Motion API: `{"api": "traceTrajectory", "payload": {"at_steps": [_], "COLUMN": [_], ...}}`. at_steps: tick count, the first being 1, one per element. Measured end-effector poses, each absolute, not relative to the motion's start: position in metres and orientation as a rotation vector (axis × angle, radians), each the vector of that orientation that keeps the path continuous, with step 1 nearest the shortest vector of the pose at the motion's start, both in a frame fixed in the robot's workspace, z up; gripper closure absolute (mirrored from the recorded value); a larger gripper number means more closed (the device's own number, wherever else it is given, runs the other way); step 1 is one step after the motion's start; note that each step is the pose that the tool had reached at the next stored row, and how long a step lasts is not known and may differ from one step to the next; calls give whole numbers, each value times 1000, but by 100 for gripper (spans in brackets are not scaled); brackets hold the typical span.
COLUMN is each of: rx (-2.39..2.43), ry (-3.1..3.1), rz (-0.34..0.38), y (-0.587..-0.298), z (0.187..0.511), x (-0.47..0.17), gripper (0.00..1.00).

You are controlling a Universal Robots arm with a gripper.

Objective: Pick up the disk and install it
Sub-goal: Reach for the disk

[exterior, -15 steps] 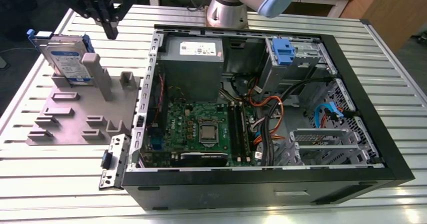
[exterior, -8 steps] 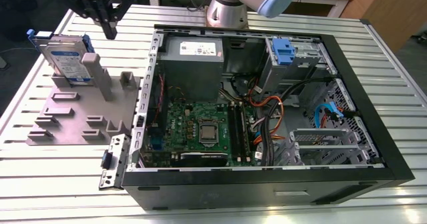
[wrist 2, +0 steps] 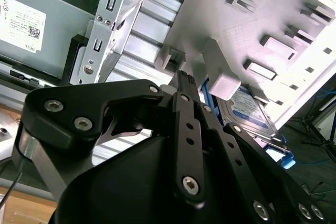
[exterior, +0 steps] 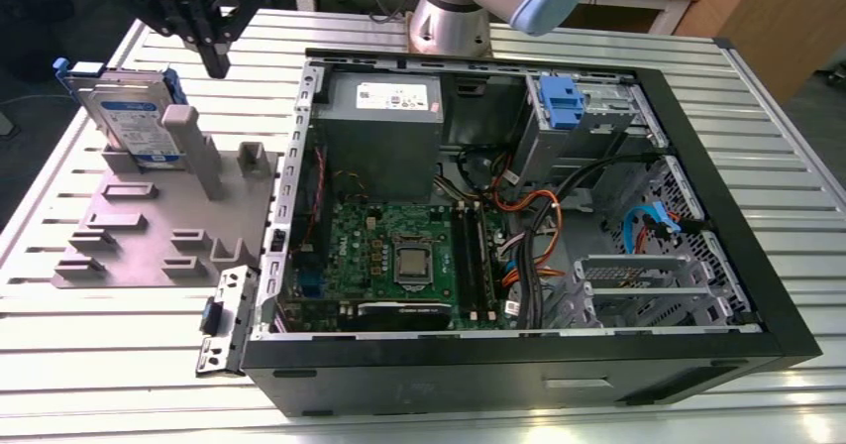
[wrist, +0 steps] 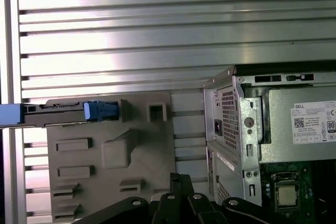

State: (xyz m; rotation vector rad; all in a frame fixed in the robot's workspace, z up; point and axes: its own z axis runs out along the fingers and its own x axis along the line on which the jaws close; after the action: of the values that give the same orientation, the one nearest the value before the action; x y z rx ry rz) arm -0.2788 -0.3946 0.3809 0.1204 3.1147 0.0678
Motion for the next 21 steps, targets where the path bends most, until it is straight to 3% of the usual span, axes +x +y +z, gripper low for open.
{"api": "traceTrajectory", "payload": {"at_steps": [21], "rx": [121], "ry": [3115], "rz": [68], "y": [-395], "z": [381], "x": [-287], "gripper": [89]}}
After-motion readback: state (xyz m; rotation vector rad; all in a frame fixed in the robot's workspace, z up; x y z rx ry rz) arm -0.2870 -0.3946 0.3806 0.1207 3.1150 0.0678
